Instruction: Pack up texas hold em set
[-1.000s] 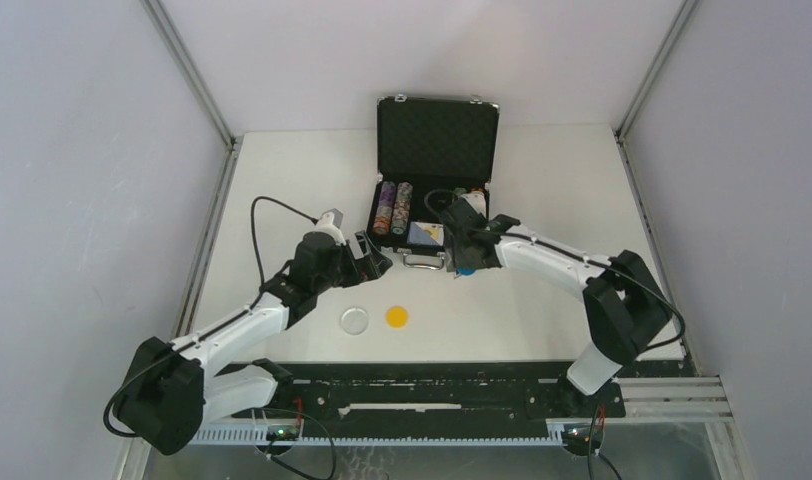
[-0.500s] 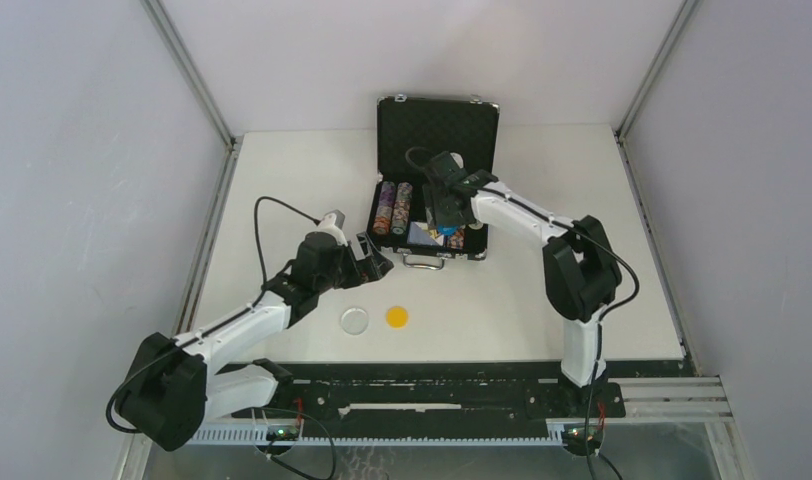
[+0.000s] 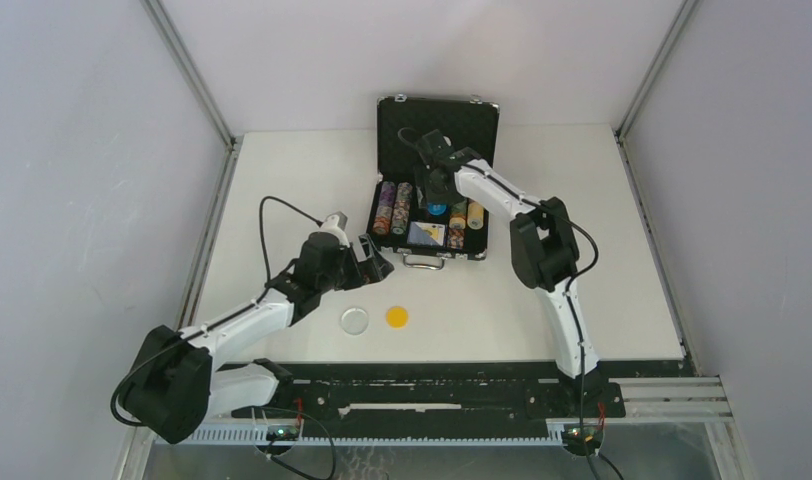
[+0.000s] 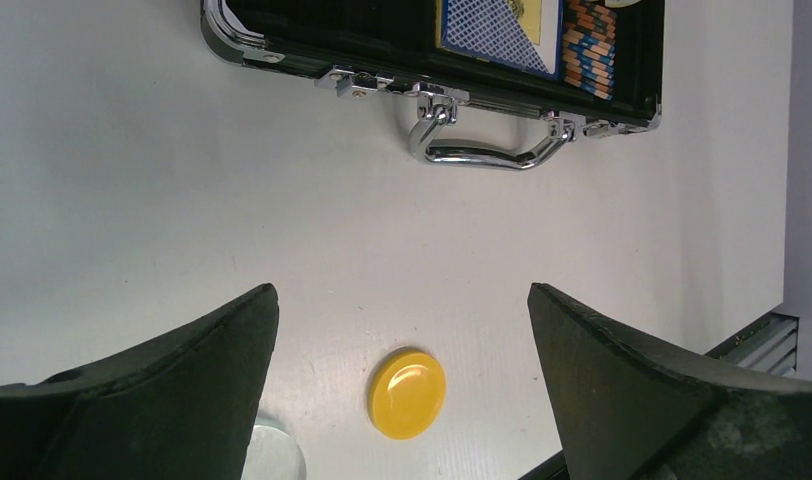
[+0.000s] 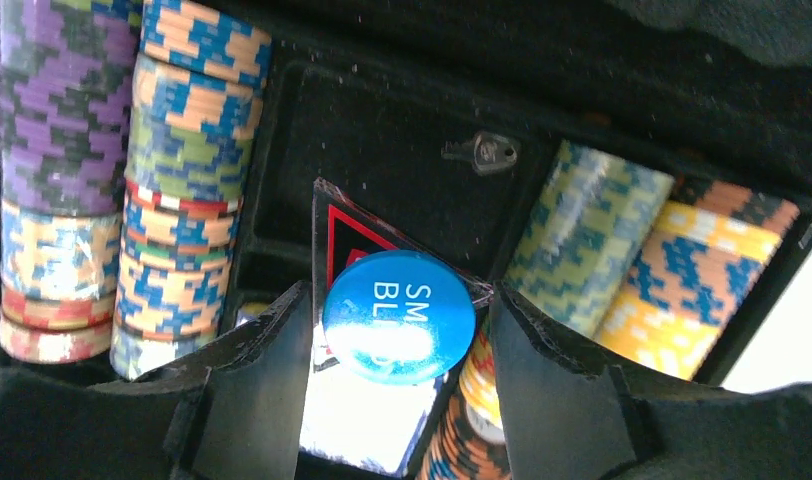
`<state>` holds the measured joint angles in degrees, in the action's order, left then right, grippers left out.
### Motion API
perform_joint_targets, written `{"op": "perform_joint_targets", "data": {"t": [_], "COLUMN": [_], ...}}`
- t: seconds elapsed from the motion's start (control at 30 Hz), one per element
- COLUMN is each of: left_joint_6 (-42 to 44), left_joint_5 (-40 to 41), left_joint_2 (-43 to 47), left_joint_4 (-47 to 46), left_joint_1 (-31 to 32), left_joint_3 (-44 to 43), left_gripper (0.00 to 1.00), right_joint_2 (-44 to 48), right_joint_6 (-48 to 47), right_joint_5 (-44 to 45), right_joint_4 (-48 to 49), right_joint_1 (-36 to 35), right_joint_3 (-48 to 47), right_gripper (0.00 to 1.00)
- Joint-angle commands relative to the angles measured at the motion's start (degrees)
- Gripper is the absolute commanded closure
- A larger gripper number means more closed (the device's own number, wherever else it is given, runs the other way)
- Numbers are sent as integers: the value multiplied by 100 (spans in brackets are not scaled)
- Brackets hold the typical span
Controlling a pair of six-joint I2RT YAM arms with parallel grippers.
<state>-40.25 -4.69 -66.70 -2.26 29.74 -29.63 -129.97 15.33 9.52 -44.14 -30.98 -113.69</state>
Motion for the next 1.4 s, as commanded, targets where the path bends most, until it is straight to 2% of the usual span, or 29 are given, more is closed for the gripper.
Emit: {"op": "perform_joint_targets", "data": {"t": [0.0,0.07,0.17,0.27,0.5,0.6,0.73,0.87,1.0,1.1,1.23,1.37], "left_joint_6": [139,140,140,281,269,248,11,-177,-608,-1206,-1635,-1935], "left_joint_5": [47,105,148,177,115,208,422,519,1054,1620,1146,878], "left_joint_2": [-107,-156,-175,-184,-102,43,110,51,153,189,328,601], "left_joint_4": [-71,-16,19,55,58,70,174,310,618,1246,1129,861], "left_joint_1": [24,20,20,23,17,23,-2,-53,-157,-491,-1213,-1920], "left_joint_3": [-275,-313,-337,-355,-344,-304,-295,-320,-264,-322,89,580], "left_gripper": [1,1,1,1,0,0,0,0,0,0,0,0], "right_joint_2": [-377,-593,-711,-420,751,1511,2534,3278,3432,3287,2993,2524], "right_joint_6": [-151,-182,-205,-212,-386,-360,-136,-127,15,32,-50,-54], "right_joint_5": [-245,-263,-214,-34,507,732,367,556,958,956,732,290], "right_joint_4": [-110,-220,-194,122,457,792,1284,1610,1383,1356,1779,1958], "right_joint_1": [98,109,110,81,-226,-472,-773,-1467,-2282,-2872,-3455,-3697], "right_joint_3": [-779,-1112,-1352,-1098,-79,783,2175,3370,3817,3909,3903,3540], "right_gripper": [54,45,26,20,18,18,18,18,17,16,16,14]}}
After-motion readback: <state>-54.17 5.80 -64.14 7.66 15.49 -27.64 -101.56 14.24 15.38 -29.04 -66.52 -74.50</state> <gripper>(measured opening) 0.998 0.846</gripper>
